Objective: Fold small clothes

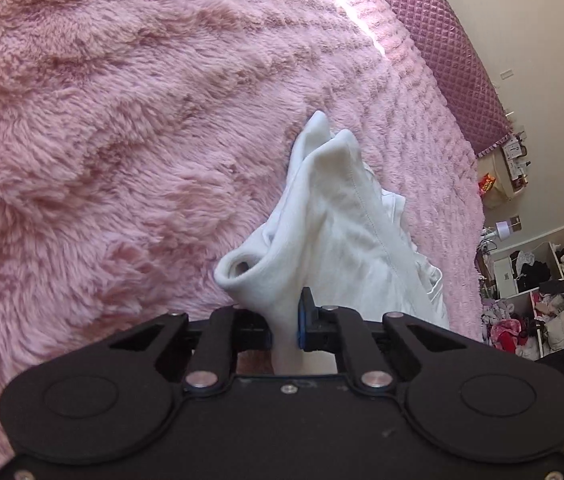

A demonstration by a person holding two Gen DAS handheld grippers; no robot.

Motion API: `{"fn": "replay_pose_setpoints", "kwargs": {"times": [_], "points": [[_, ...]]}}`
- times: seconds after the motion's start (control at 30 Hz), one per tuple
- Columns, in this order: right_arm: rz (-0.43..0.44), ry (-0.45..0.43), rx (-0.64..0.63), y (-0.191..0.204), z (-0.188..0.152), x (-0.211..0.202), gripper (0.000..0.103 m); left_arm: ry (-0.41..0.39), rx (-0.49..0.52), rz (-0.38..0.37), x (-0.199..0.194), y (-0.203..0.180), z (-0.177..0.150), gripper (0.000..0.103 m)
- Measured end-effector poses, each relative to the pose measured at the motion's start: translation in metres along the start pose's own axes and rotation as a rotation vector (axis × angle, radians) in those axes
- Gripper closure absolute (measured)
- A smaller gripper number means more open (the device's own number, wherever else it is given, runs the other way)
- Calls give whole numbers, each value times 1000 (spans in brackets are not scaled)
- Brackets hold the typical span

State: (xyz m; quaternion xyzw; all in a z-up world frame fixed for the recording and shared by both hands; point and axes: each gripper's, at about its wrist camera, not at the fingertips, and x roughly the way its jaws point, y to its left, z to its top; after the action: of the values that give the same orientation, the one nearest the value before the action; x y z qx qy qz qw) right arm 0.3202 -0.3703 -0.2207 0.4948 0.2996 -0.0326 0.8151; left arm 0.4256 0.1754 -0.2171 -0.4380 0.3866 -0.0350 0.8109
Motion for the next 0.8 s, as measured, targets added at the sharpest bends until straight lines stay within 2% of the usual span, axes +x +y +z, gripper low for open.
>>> {"fn": "replay_pose_setpoints", "kwargs": {"times": [0.07,0.13,0.23,0.33,0.47,0.5,0.57,0.67,0.73,0.8], "points": [[31,-23,-38,6,-2,-17,99,-17,6,-30,-21,-4,-2,101],[69,-31,-58,9,-5,-38,99,-20,33,-72,-49,-5,-9,101],[83,-17,-91,2,-15,-69,99,0,57,-91,-84,6,-29,101],[37,30,-90,-23,-28,-88,99,57,55,-66,-105,32,-63,101],[-69,83,-61,-71,-42,-92,97,117,46,34,-103,79,-100,100],[-94,99,-73,-78,-43,-90,90,133,55,58,-98,88,-103,97],[-74,142,-87,-84,-40,-90,88,127,100,55,-101,92,-101,91],[-109,201,-155,-74,-22,-99,74,110,221,110,-115,74,-84,85],[-163,158,-259,-56,-8,-107,54,52,347,172,-122,53,-72,73],[-191,56,-419,-30,8,-104,50,-11,454,184,-121,30,-53,69]]}}
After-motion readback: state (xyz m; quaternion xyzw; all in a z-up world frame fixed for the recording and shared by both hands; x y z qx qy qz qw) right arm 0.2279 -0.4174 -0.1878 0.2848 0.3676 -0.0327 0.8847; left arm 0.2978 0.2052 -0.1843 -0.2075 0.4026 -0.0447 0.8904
